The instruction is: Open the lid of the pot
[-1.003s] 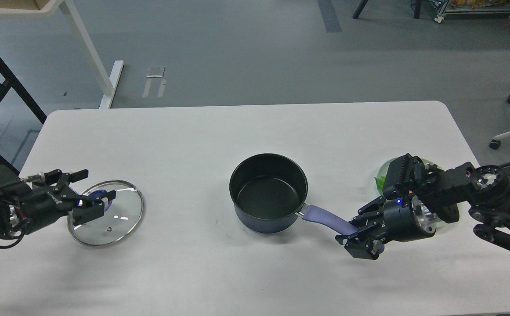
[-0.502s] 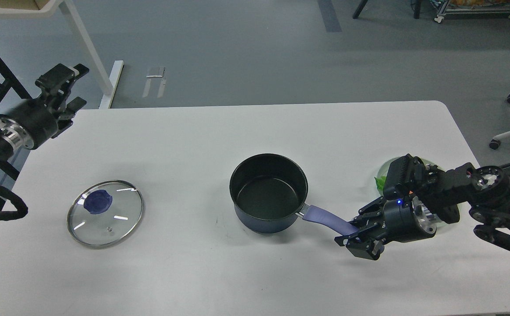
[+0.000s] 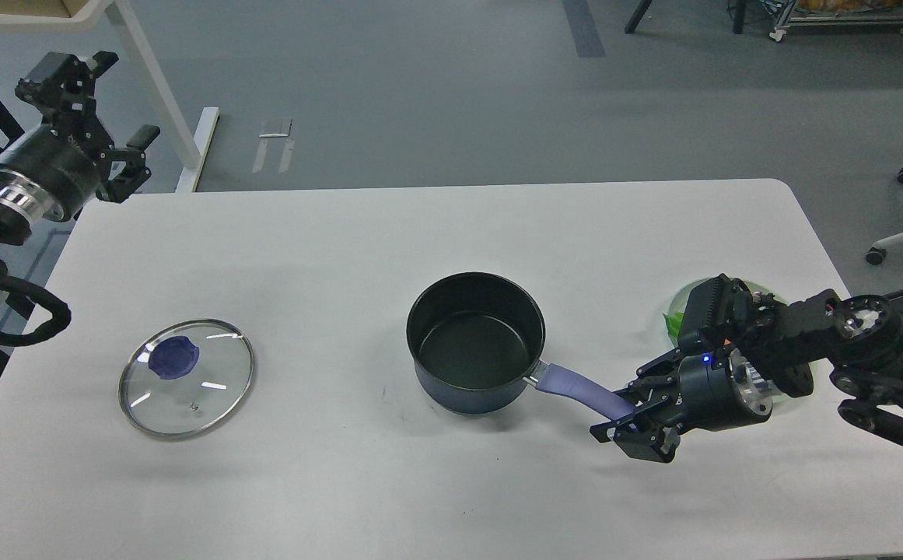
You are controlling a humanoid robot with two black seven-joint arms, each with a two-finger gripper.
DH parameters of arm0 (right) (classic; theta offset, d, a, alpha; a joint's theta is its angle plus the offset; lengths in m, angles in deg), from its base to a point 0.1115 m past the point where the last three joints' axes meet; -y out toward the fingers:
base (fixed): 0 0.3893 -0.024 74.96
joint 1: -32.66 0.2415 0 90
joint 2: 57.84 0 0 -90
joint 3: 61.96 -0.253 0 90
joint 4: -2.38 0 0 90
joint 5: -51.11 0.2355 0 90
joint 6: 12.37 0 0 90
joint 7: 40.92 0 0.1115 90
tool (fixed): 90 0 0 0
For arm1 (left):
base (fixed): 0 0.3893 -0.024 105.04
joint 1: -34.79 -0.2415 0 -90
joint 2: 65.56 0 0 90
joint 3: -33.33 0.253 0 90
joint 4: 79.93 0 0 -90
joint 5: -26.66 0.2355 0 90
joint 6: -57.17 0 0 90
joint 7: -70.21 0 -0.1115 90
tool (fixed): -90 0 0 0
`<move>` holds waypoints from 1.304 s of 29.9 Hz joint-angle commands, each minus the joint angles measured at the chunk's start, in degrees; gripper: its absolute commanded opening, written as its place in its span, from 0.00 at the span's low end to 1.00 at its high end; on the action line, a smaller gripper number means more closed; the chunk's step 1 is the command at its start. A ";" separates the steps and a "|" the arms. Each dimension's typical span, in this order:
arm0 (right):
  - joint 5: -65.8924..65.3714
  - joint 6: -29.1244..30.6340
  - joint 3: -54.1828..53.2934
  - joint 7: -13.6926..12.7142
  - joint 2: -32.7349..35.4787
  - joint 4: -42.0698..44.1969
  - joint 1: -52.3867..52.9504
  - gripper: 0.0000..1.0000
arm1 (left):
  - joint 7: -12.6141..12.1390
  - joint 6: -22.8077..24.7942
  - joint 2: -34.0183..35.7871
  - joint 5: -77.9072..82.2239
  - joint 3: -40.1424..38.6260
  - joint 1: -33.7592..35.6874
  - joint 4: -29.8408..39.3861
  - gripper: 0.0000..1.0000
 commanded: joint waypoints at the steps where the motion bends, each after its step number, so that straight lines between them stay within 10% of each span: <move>1: 0.43 0.00 0.00 0.00 0.02 -0.09 -0.09 0.79 | 0.01 0.21 -0.01 -0.06 -0.04 0.08 -0.06 0.99; 3: 0.69 0.00 -0.09 0.00 0.11 -0.09 -0.09 0.95 | 0.01 0.56 0.08 -0.06 -0.04 0.17 0.03 0.99; 19: 30.72 -1.05 -16.95 0.00 12.68 -0.19 0.18 0.97 | -0.40 0.83 -0.09 0.03 0.05 0.17 0.12 0.99; 30: 81.51 -17.83 -21.89 0.00 2.84 19.41 -0.17 0.97 | -0.40 0.74 -1.85 -0.24 -0.12 0.00 -0.06 0.99; 39: 114.67 -18.72 -22.41 0.00 -6.21 26.28 -6.05 0.98 | -0.31 1.00 -4.66 -0.32 -1.35 -0.18 -0.15 0.99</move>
